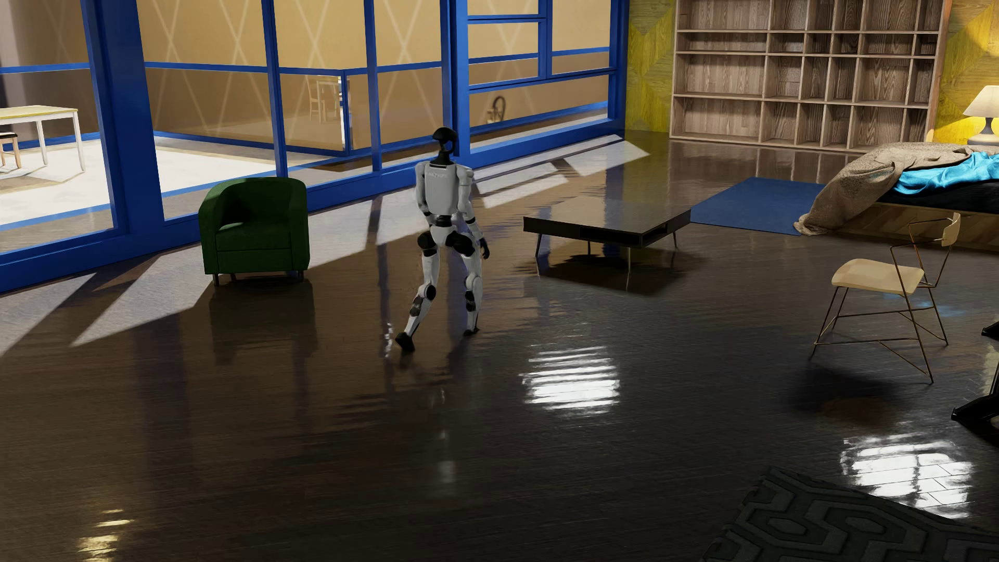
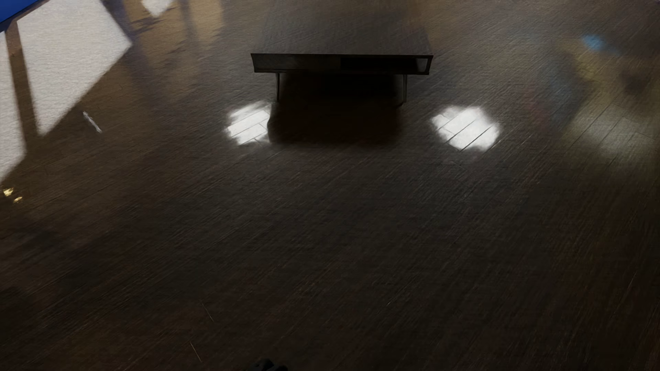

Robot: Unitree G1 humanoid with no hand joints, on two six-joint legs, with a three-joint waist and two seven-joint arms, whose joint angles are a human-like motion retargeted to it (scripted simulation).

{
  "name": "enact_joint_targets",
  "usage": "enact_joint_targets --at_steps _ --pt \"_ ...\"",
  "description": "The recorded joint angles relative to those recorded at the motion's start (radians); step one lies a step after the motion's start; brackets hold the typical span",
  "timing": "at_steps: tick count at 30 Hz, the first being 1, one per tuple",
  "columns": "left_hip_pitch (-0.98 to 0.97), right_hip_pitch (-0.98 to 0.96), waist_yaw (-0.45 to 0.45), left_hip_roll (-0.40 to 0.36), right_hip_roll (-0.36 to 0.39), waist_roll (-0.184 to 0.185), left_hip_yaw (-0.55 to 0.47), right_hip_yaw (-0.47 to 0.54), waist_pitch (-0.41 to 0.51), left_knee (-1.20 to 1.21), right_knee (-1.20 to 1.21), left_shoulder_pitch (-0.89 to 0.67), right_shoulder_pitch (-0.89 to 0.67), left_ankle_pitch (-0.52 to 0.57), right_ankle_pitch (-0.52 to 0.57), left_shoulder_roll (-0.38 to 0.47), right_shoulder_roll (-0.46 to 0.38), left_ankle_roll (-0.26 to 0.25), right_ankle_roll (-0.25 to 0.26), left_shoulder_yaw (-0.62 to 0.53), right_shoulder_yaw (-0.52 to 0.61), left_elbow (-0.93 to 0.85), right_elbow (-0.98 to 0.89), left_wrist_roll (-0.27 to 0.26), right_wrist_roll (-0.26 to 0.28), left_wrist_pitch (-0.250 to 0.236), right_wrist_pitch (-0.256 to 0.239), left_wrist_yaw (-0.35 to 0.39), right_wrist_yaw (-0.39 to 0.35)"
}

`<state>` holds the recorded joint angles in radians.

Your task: Walk to the coffeetable

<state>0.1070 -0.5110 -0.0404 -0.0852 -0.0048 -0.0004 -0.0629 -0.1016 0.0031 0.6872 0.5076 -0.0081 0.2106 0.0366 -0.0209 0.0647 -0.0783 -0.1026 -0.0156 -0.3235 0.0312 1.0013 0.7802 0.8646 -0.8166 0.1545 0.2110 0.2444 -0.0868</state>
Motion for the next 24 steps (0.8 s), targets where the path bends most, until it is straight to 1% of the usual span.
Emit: enact_joint_targets --at_steps 1,2,3,4,5,6,7,8,9,10,11,13,14,15,16,17,18,19,20,21,22,23,24 --pt "-0.078 0.033 -0.007 0.036 0.017 0.016 -0.007 -0.033 0.002 0.166 0.006 0.004 0.012 0.106 -0.034 0.027 0.012 -0.091 -0.016 -0.030 -0.015 0.026 0.013 0.032 0.003 -0.004 -0.025 -0.020 -0.016" --pt "-0.170 0.070 -0.014 0.075 0.032 0.032 -0.007 -0.068 0.005 0.326 0.005 0.004 0.008 0.219 -0.066 0.059 0.021 -0.133 -0.027 -0.062 -0.022 0.035 0.024 0.065 0.002 -0.020 -0.044 -0.034 -0.025" --pt "-0.261 0.114 -0.017 0.108 0.045 0.047 -0.006 -0.096 0.009 0.454 -0.006 0.006 -0.003 0.243 -0.095 0.088 0.024 -0.122 -0.033 -0.074 -0.020 0.024 0.031 0.076 -0.006 -0.038 -0.060 -0.041 -0.029" --pt "-0.351 0.156 -0.016 0.130 0.061 0.060 -0.007 -0.117 0.014 0.549 -0.013 0.014 -0.019 0.189 -0.124 0.114 0.023 -0.105 -0.036 -0.058 -0.010 -0.004 0.038 0.059 -0.020 -0.054 -0.074 -0.042 -0.030" --pt "-0.429 0.201 -0.011 0.136 0.078 0.070 -0.007 -0.126 0.019 0.597 -0.022 0.032 -0.043 0.133 -0.151 0.133 0.021 -0.074 -0.037 -0.023 0.005 -0.051 0.043 0.026 -0.035 -0.060 -0.077 -0.039 -0.027" --pt "-0.498 0.244 -0.003 0.134 0.094 0.078 -0.009 -0.127 0.023 0.599 -0.030 0.058 -0.072 0.078 -0.179 0.151 0.018 -0.064 -0.037 0.024 0.016 -0.105 0.055 -0.012 -0.051 -0.063 -0.084 -0.029 -0.025" --pt "-0.561 0.284 0.009 0.125 0.110 0.084 -0.015 -0.123 0.027 0.566 -0.035 0.084 -0.097 -0.003 -0.206 0.159 0.014 -0.028 -0.037 0.073 0.026 -0.160 0.058 -0.051 -0.063 -0.061 -0.093 -0.014 -0.023" --pt "-0.614 0.324 0.022 0.118 0.123 0.088 -0.019 -0.115 0.029 0.492 -0.044 0.108 -0.120 -0.078 -0.230 0.159 0.010 -0.002 -0.039 0.118 0.035 -0.211 0.051 -0.087 -0.071 -0.058 -0.103 0.001 -0.023" --pt "-0.654 0.363 0.036 0.117 0.135 0.091 -0.018 -0.105 0.031 0.382 -0.055 0.130 -0.139 -0.125 -0.252 0.155 0.004 0.007 -0.042 0.153 0.043 -0.255 0.035 -0.114 -0.072 -0.056 -0.115 0.013 -0.027" --pt "-0.682 0.403 0.050 0.119 0.144 0.093 -0.013 -0.092 0.031 0.243 -0.072 0.151 -0.155 -0.134 -0.268 0.152 -0.002 0.022 -0.043 0.173 0.050 -0.291 0.015 -0.130 -0.070 -0.056 -0.127 0.022 -0.033" --pt "-0.693 0.444 0.064 0.127 0.152 0.094 0.002 -0.078 0.031 0.081 -0.095 0.159 -0.168 -0.137 -0.280 0.138 -0.010 0.049 -0.043 0.174 0.059 -0.308 -0.004 -0.129 -0.061 -0.049 -0.136 0.032 -0.040" --pt "-0.676 0.528 0.087 0.137 0.167 0.095 0.043 -0.048 0.027 -0.279 -0.153 0.181 -0.191 -0.077 -0.286 0.128 -0.022 0.057 -0.041 0.160 0.077 -0.318 -0.032 -0.103 -0.041 -0.051 -0.142 0.046 -0.049" --pt "-0.658 0.566 0.096 0.132 0.171 0.094 0.057 -0.032 0.025 -0.427 -0.173 0.192 -0.199 -0.059 -0.287 0.124 -0.025 0.043 -0.038 0.154 0.087 -0.312 -0.040 -0.085 -0.034 -0.052 -0.143 0.056 -0.055" --pt "-0.649 0.602 0.104 0.128 0.176 0.092 0.067 -0.015 0.023 -0.501 -0.173 0.203 -0.204 -0.063 -0.292 0.117 -0.026 0.029 -0.035 0.152 0.096 -0.298 -0.045 -0.068 -0.029 -0.053 -0.143 0.067 -0.067" --pt "-0.649 0.634 0.111 0.120 0.176 0.089 0.069 0.003 0.020 -0.488 -0.165 0.214 -0.203 -0.052 -0.298 0.106 -0.026 0.037 -0.031 0.157 0.103 -0.279 -0.045 -0.057 -0.026 -0.052 -0.141 0.076 -0.082" --pt "-0.651 0.663 0.118 0.106 0.169 0.084 0.058 0.021 0.017 -0.434 -0.150 0.227 -0.195 0.007 -0.290 0.090 -0.027 0.102 -0.024 0.167 0.108 -0.255 -0.043 -0.051 -0.026 -0.051 -0.136 0.084 -0.093" --pt "-0.644 0.688 0.124 0.094 0.155 0.075 0.057 0.034 0.012 -0.390 -0.125 0.240 -0.178 0.071 -0.260 0.072 -0.026 0.120 -0.015 0.176 0.105 -0.226 -0.039 -0.047 -0.021 -0.047 -0.129 0.090 -0.098" --pt "-0.621 0.708 0.126 0.084 0.134 0.061 0.071 0.044 0.007 -0.345 -0.085 0.250 -0.152 0.099 -0.209 0.053 -0.021 0.131 -0.004 0.184 0.088 -0.193 -0.033 -0.043 -0.005 -0.043 -0.117 0.093 -0.101" --pt "-0.602 0.704 0.127 0.067 0.107 0.043 0.086 0.052 0.004 -0.310 -0.012 0.256 -0.120 0.089 -0.123 0.037 -0.014 0.132 0.039 0.186 0.066 -0.155 -0.021 -0.037 0.018 -0.040 -0.102 0.092 -0.099" --pt "-0.577 0.668 0.128 0.047 0.077 0.025 0.102 0.061 0.002 -0.288 0.104 0.254 -0.093 0.056 -0.021 0.027 -0.016 0.151 0.099 0.180 0.062 -0.118 -0.004 -0.026 0.031 -0.041 -0.092 0.086 -0.084" --pt "-0.546 0.599 0.128 0.027 0.041 0.008 0.122 0.067 0.003 -0.276 0.261 0.245 -0.075 0.021 0.101 0.021 -0.037 0.163 0.140 0.167 0.093 -0.087 0.011 -0.008 0.018 -0.047 -0.096 0.080 -0.050" --pt "-0.518 0.515 0.129 0.008 -0.007 -0.008 0.144 0.061 0.006 -0.268 0.422 0.230 -0.063 -0.011 0.215 0.016 -0.075 0.173 0.218 0.152 0.146 -0.066 0.013 0.010 -0.017 -0.055 -0.117 0.075 -0.010" --pt "-0.488 0.431 0.128 -0.010 -0.065 -0.024 0.160 0.044 0.010 -0.264 0.559 0.207 -0.048 -0.044 0.319 0.012 -0.120 0.177 0.260 0.143 0.190 -0.048 -0.005 0.026 -0.047 -0.068 -0.146 0.075 0.018"
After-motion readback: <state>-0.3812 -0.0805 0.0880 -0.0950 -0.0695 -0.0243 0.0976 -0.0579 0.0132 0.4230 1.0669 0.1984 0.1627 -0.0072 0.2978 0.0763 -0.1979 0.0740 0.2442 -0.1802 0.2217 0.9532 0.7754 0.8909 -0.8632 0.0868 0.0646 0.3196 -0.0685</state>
